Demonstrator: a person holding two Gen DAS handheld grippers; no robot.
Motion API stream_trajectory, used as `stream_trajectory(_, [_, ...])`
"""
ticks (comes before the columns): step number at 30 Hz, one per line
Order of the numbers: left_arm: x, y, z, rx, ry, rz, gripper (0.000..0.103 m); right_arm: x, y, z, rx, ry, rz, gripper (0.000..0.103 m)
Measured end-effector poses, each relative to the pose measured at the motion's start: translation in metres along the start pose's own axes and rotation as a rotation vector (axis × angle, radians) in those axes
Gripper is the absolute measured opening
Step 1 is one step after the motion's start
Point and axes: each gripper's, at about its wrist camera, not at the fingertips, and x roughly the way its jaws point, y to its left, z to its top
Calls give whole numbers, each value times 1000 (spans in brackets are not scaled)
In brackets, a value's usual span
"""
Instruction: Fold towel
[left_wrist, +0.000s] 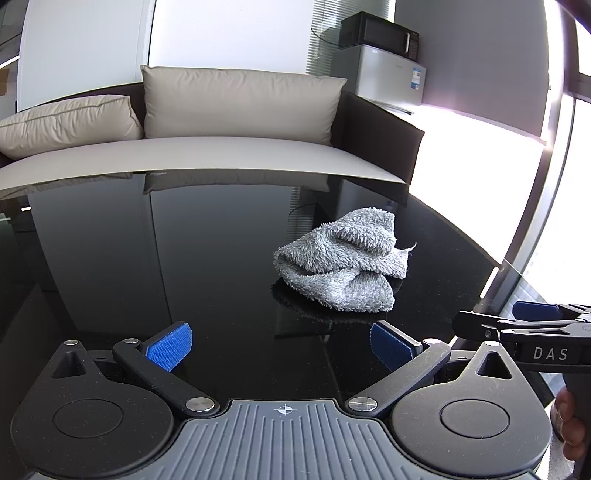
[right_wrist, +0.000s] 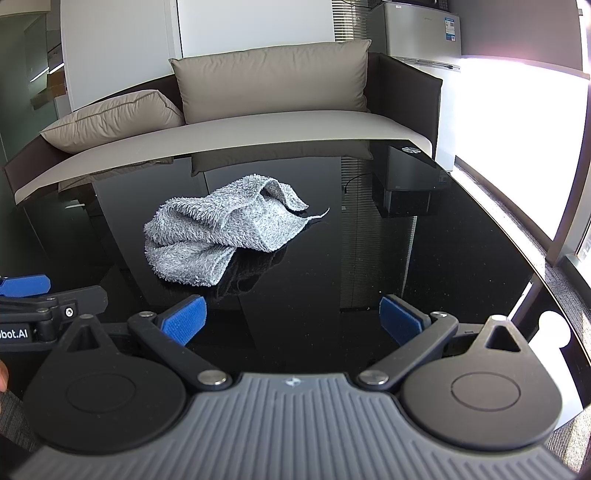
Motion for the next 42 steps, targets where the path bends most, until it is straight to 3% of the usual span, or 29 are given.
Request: stream_trajectory(42, [3,2,2,-19,5,-25,102,6,-4,7,21,-4,2,102])
